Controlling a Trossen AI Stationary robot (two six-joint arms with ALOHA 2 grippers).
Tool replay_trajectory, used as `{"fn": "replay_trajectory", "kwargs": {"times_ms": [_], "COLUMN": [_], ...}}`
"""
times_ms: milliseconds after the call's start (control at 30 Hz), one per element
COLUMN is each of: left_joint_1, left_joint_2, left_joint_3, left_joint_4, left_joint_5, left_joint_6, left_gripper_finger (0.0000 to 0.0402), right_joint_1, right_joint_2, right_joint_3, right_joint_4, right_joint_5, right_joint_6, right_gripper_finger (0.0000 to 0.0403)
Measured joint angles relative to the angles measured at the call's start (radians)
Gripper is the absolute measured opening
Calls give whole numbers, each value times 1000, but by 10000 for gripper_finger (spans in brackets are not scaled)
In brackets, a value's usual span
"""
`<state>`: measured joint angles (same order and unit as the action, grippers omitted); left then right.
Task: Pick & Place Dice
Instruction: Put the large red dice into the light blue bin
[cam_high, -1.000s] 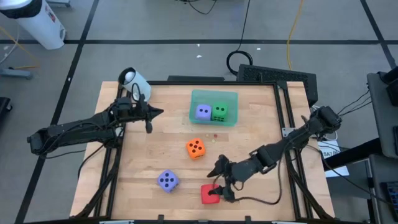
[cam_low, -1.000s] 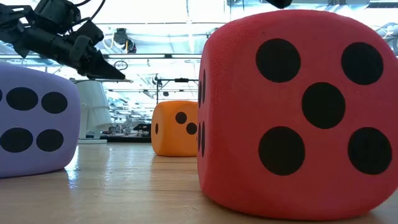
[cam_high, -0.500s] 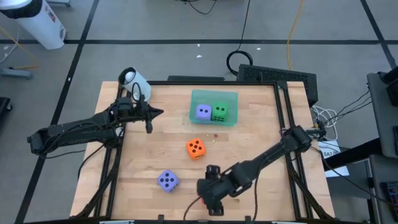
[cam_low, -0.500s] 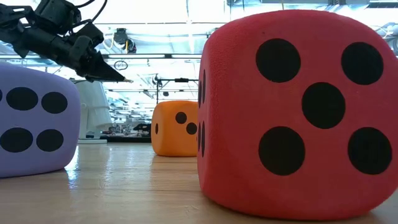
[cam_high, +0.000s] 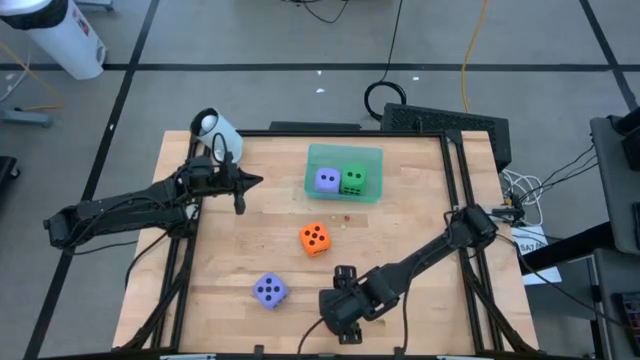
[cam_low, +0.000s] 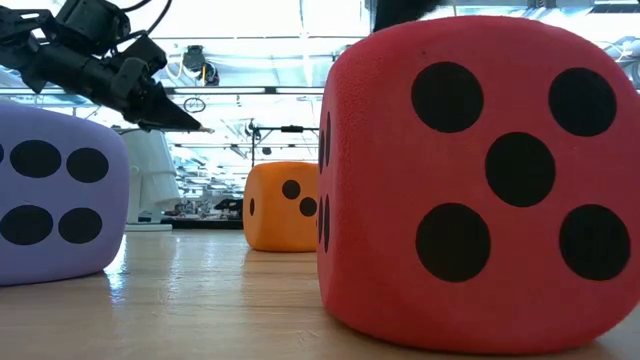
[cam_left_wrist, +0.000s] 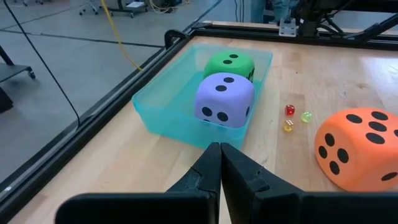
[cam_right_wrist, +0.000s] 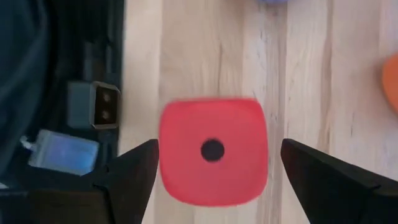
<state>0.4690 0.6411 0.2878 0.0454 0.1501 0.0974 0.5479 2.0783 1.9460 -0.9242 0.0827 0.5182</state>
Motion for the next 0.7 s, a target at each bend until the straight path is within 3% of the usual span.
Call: {"fn": "replay_trajectory", "kwargs": {"times_ms": [467, 700], "left_joint_1": [0, 0], "left_joint_2": [0, 0], "left_joint_3": [0, 0], "left_joint_4": [-6, -6], "left_joint_5": [2, 2], "left_joint_6": [-1, 2], "left_gripper_finger": [21, 21], "right_joint_1": [4, 13], "right_joint_2": [0, 1], "right_joint_3": [-94, -94], "right_joint_4": [106, 97], "right_joint_5": [44, 50], "right_joint_6": [203, 187], "right_gripper_finger": [326, 326]}}
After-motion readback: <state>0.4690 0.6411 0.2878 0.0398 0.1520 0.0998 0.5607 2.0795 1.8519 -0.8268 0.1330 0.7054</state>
